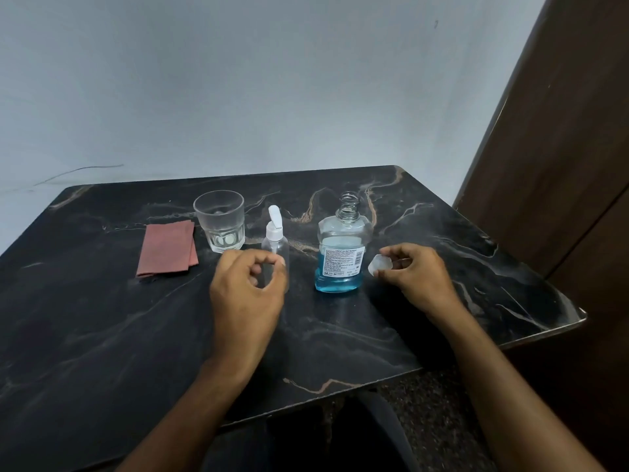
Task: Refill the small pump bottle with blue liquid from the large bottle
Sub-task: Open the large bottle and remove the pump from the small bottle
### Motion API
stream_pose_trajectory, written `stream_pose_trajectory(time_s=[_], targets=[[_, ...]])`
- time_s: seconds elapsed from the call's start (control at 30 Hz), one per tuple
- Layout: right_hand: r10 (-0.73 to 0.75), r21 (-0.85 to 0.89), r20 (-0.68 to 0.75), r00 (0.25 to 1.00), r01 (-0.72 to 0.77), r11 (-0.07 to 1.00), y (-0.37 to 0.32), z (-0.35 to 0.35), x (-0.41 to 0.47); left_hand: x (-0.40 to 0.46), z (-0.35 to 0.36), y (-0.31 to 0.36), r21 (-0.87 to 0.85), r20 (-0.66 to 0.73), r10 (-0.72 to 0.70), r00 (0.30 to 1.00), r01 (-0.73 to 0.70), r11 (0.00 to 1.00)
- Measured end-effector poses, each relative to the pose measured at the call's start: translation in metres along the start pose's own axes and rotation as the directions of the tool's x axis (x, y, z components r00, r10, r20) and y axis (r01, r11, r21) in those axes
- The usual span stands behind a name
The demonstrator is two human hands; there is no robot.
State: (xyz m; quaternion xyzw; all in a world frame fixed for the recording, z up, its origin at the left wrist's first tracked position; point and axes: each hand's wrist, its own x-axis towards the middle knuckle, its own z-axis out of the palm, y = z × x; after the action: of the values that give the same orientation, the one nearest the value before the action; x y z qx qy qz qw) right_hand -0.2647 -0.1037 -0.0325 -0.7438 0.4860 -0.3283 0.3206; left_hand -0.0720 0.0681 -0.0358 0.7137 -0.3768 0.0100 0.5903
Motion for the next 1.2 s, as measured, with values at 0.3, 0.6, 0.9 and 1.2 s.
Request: stream_pose_trajectory(time_s=[0.3,0.6,0.9,1.2], targets=[[-0.041,-0.270,0.071,0.997,0.059,0.961,-0.003,0.002,-0.004,0.004,0.000,-0.011,0.023,0.052,-0.050,0.997,0.049,0.999],[-0.272,-0.019,-0.381,0.884,0.286,0.958,-0.074,-0.010,-0.040,0.015,0.005,-0.014,-0.005,0.157,-0.133,0.979,0.135,0.991],[-0.241,0.104,-0.116,0.964,0.253,0.962,-0.131,0.077,-0.063,0.009,-0.001,-0.003,-0.086,0.033,-0.120,0.992,0.123,0.989],[-0.219,0.099,-0.126,0.968,0.231,0.968,-0.144,0.080,-0.049,0.004,-0.010,0.002,-0.061,0.059,-0.026,0.998,0.029,0.998]])
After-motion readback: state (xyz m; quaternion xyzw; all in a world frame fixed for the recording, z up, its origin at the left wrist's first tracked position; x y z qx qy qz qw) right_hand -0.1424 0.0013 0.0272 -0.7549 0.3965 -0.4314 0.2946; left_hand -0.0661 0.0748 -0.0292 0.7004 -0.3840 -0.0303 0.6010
